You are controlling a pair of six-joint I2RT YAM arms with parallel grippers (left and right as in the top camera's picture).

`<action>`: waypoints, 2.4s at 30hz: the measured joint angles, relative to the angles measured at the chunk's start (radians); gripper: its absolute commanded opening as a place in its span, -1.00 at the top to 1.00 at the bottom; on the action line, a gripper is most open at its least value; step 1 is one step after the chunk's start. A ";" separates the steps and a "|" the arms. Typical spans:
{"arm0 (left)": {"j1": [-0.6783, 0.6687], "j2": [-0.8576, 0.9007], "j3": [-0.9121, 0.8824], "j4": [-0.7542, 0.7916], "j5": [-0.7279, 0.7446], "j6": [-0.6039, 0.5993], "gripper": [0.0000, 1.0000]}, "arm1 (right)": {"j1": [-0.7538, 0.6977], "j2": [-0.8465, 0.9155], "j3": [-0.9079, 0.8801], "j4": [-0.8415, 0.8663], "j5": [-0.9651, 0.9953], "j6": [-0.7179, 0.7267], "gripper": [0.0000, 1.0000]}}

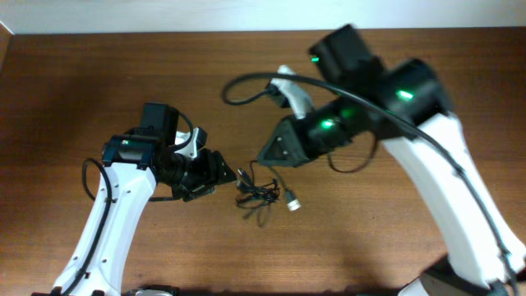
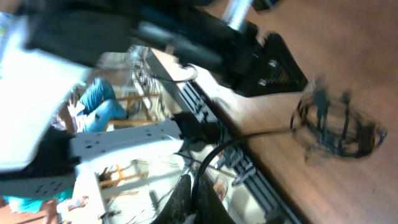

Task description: Untangle cables

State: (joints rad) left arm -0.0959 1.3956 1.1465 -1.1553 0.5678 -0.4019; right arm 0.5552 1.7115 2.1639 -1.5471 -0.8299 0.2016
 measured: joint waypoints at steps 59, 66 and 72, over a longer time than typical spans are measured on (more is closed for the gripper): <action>-0.190 0.000 0.000 0.066 -0.298 -0.359 0.92 | -0.004 -0.102 0.005 -0.068 0.589 0.135 0.58; -0.190 0.000 0.000 0.063 -0.337 -0.362 0.90 | -0.004 -0.101 -0.040 -0.080 0.758 0.199 -0.55; -0.190 0.001 0.000 0.064 -0.341 -0.367 -0.57 | -0.004 -0.080 -0.206 -0.013 0.715 0.207 -0.71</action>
State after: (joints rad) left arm -0.2859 1.3964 1.1465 -1.0916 0.2272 -0.7692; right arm 0.5510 1.6310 1.9579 -1.5600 -0.1146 0.4088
